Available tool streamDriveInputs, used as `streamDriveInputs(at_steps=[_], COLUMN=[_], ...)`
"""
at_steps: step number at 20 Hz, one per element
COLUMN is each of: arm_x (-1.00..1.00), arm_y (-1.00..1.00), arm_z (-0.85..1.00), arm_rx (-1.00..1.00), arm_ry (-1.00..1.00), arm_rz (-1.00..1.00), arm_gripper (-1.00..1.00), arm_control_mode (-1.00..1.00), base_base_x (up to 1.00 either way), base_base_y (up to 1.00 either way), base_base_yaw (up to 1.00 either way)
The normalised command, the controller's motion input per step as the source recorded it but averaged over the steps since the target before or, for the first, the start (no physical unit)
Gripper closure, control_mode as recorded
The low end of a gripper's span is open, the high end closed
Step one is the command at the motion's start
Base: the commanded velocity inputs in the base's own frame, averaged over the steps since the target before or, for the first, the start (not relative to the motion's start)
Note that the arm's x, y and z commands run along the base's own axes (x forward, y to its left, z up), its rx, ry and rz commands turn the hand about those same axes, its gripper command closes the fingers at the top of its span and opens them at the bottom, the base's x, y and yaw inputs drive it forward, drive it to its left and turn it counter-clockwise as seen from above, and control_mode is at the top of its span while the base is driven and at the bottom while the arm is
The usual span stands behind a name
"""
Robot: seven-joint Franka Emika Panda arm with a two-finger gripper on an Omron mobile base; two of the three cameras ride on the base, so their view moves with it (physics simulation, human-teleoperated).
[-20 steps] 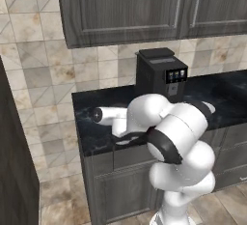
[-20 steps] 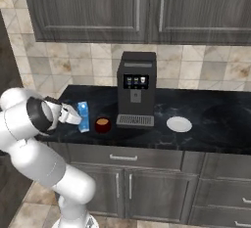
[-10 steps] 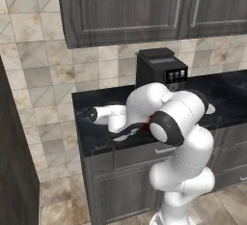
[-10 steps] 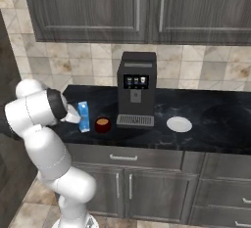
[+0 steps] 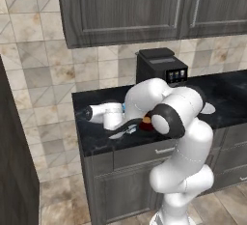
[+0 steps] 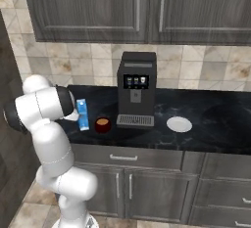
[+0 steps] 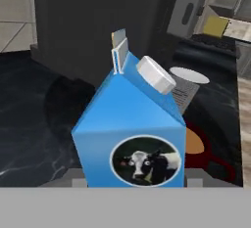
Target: Take a sugar cube from the saucer and place it inside the coffee. Then, grab milk from the fridge and place it next to the coffee on the counter to sweeten the coffee.
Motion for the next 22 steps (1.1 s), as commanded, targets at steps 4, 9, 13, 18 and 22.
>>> streamDriveInputs(at_steps=[4, 9, 13, 18, 22], arm_x=[-0.22, -0.31, -0.27, -0.1, 0.01], arm_y=[-0.05, -0.14, -0.16, -0.09, 0.0], arm_z=[0.0, 0.0, 0.0, 0.0, 0.0], arm_rx=[0.0, 0.01, 0.04, 0.03, 0.0], arm_ry=[-0.03, -0.09, -0.12, -0.11, -0.07], arm_rz=[0.0, 0.0, 0.0, 0.0, -0.01], arm_gripper=[-1.0, -1.0, -1.0, -1.0, -1.0], arm_control_mode=[-1.0, -1.0, -1.0, -1.0, -1.0], base_base_x=[0.0, 0.0, 0.0, 0.0, 0.0], base_base_y=[0.0, 0.0, 0.0, 0.0, 0.0], base_base_yaw=[0.0, 0.0, 0.0, 0.0, 0.0])
